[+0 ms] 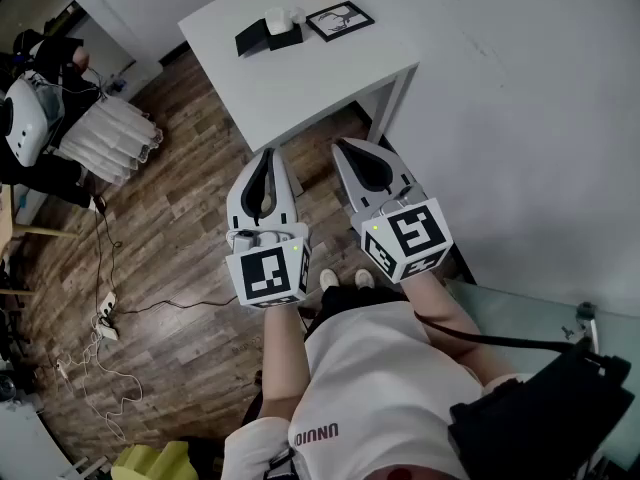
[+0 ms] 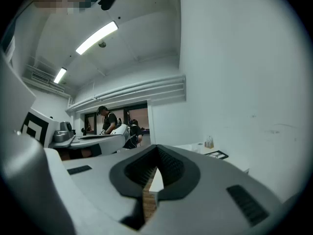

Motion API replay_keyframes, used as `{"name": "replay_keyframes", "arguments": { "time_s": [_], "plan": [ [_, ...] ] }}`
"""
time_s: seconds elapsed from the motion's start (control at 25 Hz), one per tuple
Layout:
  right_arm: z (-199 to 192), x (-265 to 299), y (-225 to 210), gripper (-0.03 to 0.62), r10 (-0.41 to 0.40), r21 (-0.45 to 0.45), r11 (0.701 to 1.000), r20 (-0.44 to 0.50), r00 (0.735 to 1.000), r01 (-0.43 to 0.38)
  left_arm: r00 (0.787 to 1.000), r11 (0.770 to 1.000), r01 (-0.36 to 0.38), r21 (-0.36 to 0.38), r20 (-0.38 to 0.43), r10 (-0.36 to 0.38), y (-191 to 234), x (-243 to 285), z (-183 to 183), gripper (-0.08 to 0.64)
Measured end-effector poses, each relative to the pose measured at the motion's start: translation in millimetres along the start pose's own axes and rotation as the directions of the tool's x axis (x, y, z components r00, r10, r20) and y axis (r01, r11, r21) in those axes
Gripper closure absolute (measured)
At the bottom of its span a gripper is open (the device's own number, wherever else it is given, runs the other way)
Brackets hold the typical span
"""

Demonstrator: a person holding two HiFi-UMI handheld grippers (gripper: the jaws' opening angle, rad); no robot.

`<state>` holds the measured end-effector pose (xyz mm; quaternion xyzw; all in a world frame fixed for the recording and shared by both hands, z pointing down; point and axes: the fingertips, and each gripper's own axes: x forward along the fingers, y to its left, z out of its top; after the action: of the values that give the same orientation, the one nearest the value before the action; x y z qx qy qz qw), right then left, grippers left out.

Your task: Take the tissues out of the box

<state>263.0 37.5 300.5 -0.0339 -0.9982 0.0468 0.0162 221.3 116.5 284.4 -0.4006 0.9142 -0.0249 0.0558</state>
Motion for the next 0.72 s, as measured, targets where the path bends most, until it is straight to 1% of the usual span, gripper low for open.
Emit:
{"name": "replay_keyframes", "arguments": {
  "time_s": [0.48, 0.72],
  "plan": [
    [-1.0, 11.7, 5.7, 0.574, 0.014, 0.006, 1.0, 0.004, 1.0, -0.014, 1.0, 1.0, -0.001, 0.002, 0.002, 0.001, 8.8, 3.6, -0.2, 0.548],
    [0.0, 22.7, 9.3, 0.572, 0.031, -0.024, 0.999, 0.001, 1.0, -0.031, 1.0, 1.0, 0.01, 0.004, 0.021, -0.01, 21.0, 9.5, 2.8, 0.548]
  ]
}}
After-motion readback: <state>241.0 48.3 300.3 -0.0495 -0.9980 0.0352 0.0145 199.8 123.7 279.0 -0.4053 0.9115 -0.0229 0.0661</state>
